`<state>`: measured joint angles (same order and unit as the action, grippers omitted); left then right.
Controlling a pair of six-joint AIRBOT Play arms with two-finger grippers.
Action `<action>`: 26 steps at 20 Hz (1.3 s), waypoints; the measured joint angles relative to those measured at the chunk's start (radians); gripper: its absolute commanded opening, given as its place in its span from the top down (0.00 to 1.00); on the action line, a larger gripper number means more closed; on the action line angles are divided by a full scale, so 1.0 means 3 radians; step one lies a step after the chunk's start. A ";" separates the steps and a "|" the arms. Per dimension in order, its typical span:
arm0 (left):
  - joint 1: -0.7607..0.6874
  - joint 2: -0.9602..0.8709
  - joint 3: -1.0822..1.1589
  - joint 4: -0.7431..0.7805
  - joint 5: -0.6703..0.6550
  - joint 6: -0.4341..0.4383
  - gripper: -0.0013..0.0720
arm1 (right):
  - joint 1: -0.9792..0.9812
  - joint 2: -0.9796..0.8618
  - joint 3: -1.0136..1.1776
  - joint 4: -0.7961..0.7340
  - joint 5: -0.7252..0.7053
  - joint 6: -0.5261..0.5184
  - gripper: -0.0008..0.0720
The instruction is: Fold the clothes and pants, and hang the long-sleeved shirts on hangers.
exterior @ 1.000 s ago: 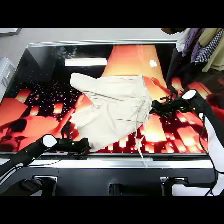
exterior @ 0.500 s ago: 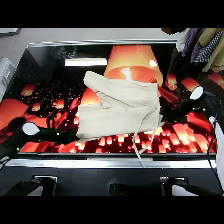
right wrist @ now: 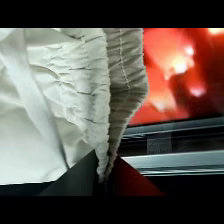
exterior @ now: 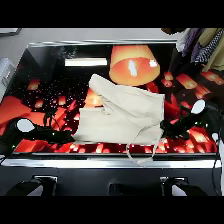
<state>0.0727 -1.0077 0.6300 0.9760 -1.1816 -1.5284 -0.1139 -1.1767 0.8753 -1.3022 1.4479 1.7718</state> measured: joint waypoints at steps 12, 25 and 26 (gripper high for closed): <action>0.0097 0.0022 0.0181 -0.0017 0.0017 0.0025 0.25 | -0.0013 0.0355 0.0216 -0.0257 -0.0474 0.0179 0.22; 0.0234 -0.0079 0.0290 -0.0027 0.0900 -0.0042 0.25 | -0.0013 -0.1179 0.1286 0.0001 -0.2069 -0.0078 0.34; 0.0234 -0.0097 0.0290 -0.0032 0.0961 -0.0053 0.25 | -0.0011 -0.1260 0.1297 0.0042 -0.2139 -0.0097 0.34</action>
<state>0.1429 -1.0367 0.7170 0.9665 -0.8932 -1.5444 -0.1173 -1.5547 1.2644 -1.2896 0.8062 1.7428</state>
